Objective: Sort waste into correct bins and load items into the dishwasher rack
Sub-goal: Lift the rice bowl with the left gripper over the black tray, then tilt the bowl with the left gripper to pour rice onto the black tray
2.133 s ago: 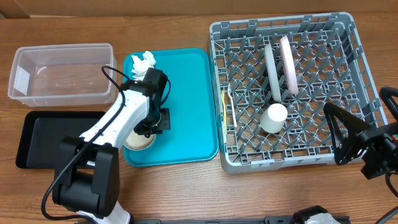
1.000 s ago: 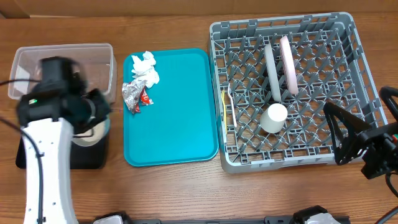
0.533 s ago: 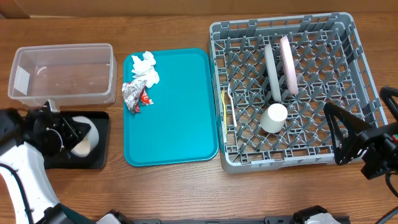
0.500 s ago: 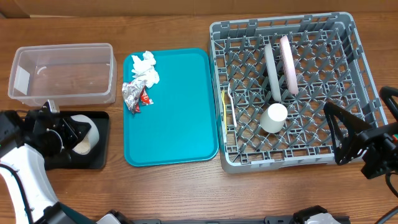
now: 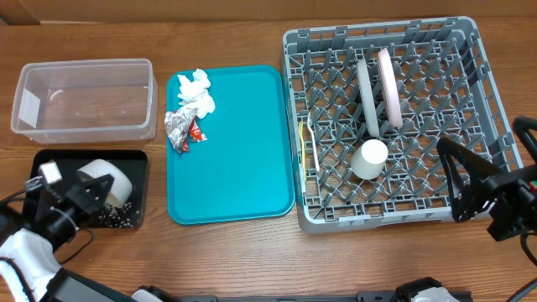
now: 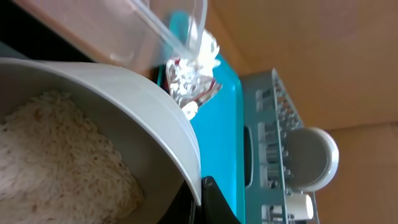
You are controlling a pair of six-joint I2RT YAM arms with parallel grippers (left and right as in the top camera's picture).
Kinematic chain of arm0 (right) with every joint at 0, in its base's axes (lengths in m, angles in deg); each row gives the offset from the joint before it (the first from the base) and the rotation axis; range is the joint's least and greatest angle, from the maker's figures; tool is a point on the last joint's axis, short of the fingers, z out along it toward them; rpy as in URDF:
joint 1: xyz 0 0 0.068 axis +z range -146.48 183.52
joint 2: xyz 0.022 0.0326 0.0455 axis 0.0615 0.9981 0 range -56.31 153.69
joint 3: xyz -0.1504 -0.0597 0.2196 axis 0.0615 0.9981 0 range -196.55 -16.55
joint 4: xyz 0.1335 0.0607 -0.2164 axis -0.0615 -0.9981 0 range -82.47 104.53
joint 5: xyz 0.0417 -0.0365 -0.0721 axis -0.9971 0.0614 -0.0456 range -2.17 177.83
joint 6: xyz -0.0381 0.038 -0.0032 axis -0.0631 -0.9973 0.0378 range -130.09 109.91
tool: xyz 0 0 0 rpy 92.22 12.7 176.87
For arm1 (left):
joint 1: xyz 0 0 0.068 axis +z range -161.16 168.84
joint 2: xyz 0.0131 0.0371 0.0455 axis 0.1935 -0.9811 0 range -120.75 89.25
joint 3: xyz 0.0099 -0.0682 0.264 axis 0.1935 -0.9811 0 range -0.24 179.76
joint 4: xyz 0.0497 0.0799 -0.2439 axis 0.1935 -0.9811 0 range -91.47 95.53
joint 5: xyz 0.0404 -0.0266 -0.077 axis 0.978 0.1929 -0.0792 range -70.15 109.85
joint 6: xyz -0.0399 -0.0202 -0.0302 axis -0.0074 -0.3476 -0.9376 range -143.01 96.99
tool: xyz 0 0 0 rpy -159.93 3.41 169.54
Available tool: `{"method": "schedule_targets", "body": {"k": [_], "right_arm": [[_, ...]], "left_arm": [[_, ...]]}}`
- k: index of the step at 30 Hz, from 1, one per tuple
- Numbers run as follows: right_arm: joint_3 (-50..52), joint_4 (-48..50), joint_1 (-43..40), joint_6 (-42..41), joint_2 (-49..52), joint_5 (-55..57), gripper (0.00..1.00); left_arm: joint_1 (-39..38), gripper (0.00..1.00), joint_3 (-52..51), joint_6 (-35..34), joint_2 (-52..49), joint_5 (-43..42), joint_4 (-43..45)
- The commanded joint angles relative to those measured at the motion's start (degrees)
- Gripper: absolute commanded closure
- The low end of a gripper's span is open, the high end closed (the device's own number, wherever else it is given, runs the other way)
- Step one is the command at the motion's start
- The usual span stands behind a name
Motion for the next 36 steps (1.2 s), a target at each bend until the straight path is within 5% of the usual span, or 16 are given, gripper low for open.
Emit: {"method": "schedule_targets", "body": {"k": [1, 8, 28, 30, 33, 36], "right_arm": [[0.02, 0.24, 0.11, -0.24, 0.04, 0.57, 0.0], [0.02, 0.24, 0.11, -0.24, 0.04, 0.57, 0.0], [0.02, 0.24, 0.11, -0.24, 0.04, 0.57, 0.0], [0.02, 0.24, 0.11, -0.24, 0.04, 0.57, 0.0], [0.02, 0.24, 0.11, -0.24, 0.04, 0.57, 0.0], [0.02, 0.24, 0.11, -0.24, 0.04, 0.57, 0.0]], "left_arm": [[1.64, 0.96, -0.35, 6.29, 0.31, -6.14, -0.37], [1.75, 0.96, -0.57, 8.7, 0.24, -11.19, -0.63], [1.75, 0.96, -0.63, 14.08, 0.17, -8.44, -1.99], [1.81, 0.96, -0.63, 7.91, 0.17, -8.46, -1.73], [1.79, 0.96, -0.63, 15.39, 0.26, -11.06, -3.85], [1.9, 0.96, -0.63, 11.3, 0.24, -9.77, -3.02]]}}
